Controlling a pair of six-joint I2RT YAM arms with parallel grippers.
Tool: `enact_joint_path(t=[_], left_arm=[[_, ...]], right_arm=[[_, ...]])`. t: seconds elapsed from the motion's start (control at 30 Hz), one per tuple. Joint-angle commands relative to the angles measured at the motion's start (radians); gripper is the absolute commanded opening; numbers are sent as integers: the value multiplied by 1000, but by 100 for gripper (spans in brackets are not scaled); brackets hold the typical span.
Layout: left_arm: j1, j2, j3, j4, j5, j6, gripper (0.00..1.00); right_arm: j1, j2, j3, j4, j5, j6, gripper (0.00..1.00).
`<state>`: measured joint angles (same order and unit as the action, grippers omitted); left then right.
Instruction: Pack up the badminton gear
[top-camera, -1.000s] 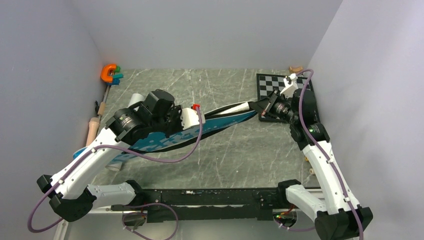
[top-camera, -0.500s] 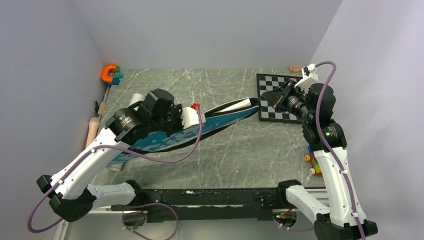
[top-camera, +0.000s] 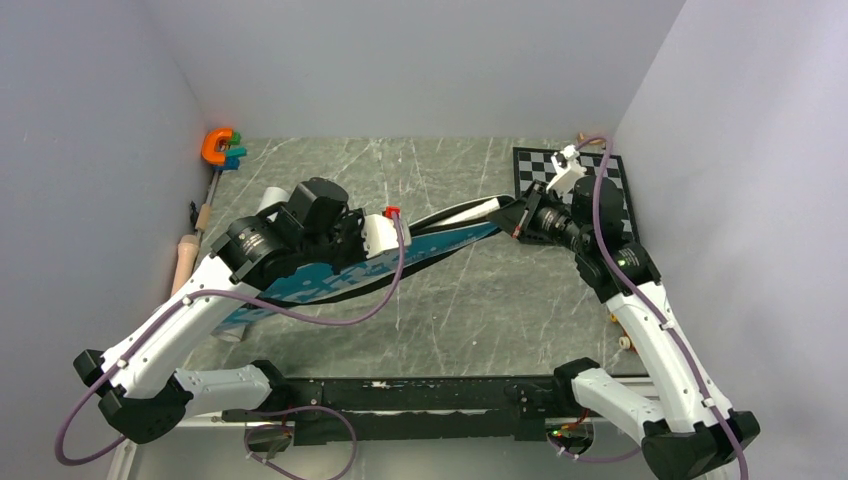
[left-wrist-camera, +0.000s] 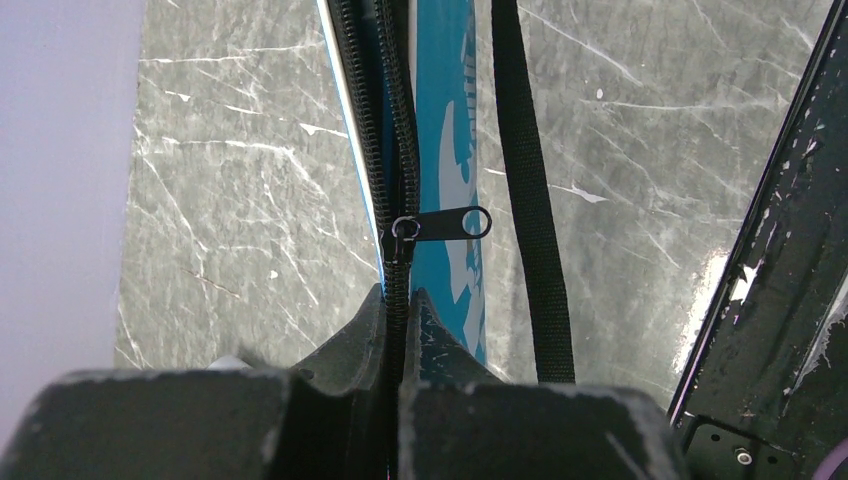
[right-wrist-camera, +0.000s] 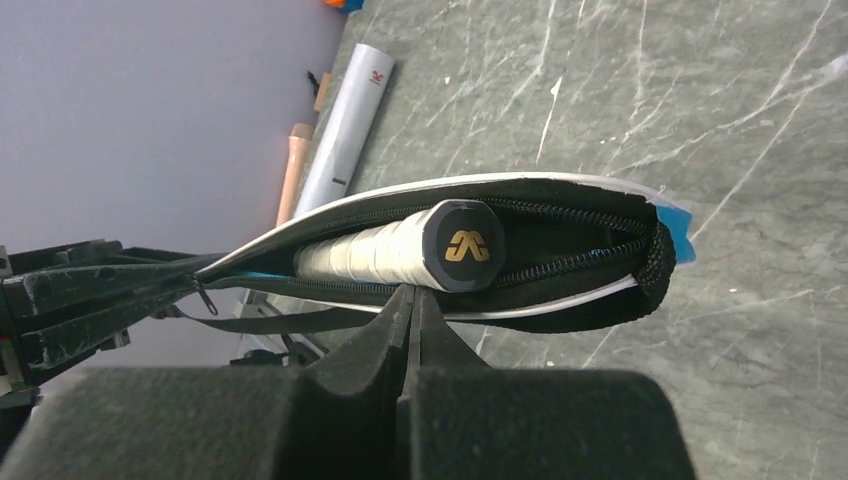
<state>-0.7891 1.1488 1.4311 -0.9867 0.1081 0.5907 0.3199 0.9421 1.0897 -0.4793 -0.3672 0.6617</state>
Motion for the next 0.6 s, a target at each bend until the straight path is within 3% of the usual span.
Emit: enact_joint_path(t=[0.0,0.1,0.3,0.43,0.57], left_arm=[[-2,-23,73,93,4,15,0],[-2,-26,71,90,4,18,0],[-2,-35,56,86,4,21,0],[-1,-43,51,85,5,24,0],[-2,-45,53,83,8,22,0]], right_arm=[[7,10,10,-4,36,-8,0],[5,-5,58,-19,74,-30,1],[-5,12,210,-88,118,-74,18],[-20,20,214,-86,133,-71,17],[-21,38,180,-74,140,-63,10]])
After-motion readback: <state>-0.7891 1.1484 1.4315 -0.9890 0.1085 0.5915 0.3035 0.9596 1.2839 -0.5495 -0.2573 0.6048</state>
